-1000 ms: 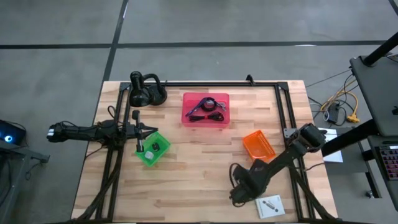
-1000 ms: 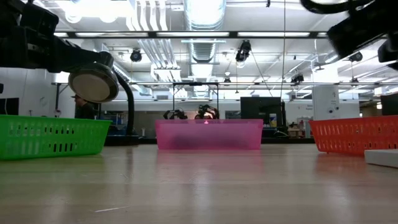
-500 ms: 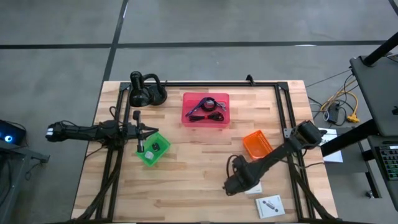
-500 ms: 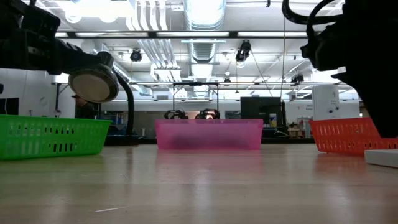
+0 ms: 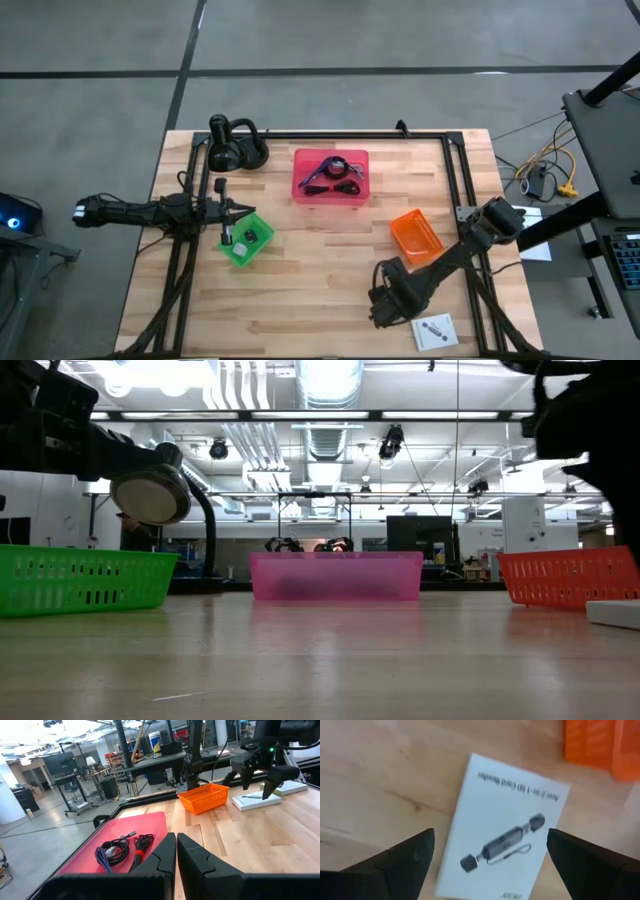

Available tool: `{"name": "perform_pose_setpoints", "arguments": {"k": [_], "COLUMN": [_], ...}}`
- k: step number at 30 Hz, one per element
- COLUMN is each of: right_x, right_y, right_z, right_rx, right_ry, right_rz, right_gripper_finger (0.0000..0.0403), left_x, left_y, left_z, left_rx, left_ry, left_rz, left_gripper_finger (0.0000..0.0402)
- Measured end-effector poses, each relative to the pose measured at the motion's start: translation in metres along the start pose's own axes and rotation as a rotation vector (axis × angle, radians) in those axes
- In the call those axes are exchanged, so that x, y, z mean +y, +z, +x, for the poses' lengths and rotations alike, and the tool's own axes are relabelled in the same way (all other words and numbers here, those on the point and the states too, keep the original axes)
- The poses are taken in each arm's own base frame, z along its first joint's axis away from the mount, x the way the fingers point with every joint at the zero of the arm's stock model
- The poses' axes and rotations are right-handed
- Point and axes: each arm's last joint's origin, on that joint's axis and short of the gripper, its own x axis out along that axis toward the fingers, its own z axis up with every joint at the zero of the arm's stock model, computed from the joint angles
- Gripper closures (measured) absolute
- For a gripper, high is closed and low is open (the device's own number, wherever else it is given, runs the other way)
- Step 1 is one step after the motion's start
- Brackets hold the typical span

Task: Pick and place items into bin
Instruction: Put the top card reader box into the orange bin

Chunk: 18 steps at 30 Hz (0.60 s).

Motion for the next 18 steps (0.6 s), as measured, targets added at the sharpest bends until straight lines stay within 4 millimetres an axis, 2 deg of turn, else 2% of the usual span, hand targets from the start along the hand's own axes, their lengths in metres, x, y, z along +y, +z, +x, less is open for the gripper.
{"name": "perform_pose_setpoints", "arguments": {"k": [18], "right_x": [-0.013], "right_y": [-0.010], "right_z": [0.013], "right_rx": [-0.019], "right_ry": [-0.009], "right_rz": [0.057], "right_gripper_finger": [0.0034], "left_x": [0.000], "left_y": [-0.001], "left_z": [0.000], "left_rx": [0.006], "left_ry": [-0.001], "left_rz": [0.001], "left_gripper_finger": [0.0402]}}
